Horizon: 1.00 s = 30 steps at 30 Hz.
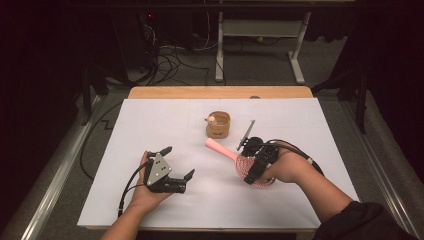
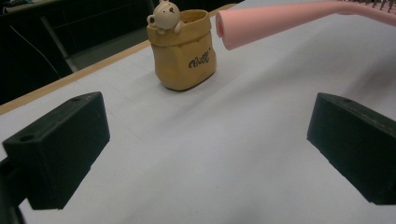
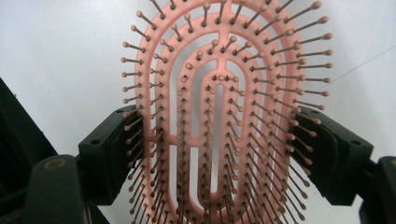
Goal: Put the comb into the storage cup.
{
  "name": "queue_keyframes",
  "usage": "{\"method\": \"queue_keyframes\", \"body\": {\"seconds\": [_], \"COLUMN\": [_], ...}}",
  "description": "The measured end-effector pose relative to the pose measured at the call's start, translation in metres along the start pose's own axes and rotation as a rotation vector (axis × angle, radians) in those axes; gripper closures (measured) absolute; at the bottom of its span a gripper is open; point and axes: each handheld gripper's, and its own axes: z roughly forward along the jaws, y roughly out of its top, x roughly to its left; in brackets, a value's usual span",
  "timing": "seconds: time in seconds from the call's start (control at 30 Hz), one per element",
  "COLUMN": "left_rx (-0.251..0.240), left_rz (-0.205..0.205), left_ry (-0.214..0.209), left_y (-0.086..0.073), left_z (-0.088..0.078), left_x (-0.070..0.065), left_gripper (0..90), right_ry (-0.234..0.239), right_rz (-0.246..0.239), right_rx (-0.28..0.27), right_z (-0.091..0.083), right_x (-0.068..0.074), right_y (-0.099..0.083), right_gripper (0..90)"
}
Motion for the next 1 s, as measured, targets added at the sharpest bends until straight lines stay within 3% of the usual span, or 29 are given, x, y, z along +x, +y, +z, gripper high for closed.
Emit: {"method": "queue_keyframes", "body": {"seconds": [0.27, 1.0], "left_rx": [0.02, 0.017], "left_rz": [0.013, 0.073], "left_ry": [0.013, 0.005], "left_y": [-0.002, -0.003], "left_z": [0.002, 0.002], "left_x": [-0.003, -0.01], "left_gripper": [0.0, 0.0], "right_ry": [0.011, 0.01], "right_rz": [-0.017, -0.052], "right_rx": [-0.022, 0.02], "right_z": [0.001, 0.016], "right_x": [0.005, 0.015], "right_y": [0.006, 0.018], "right_gripper": [20.7, 20.7]}}
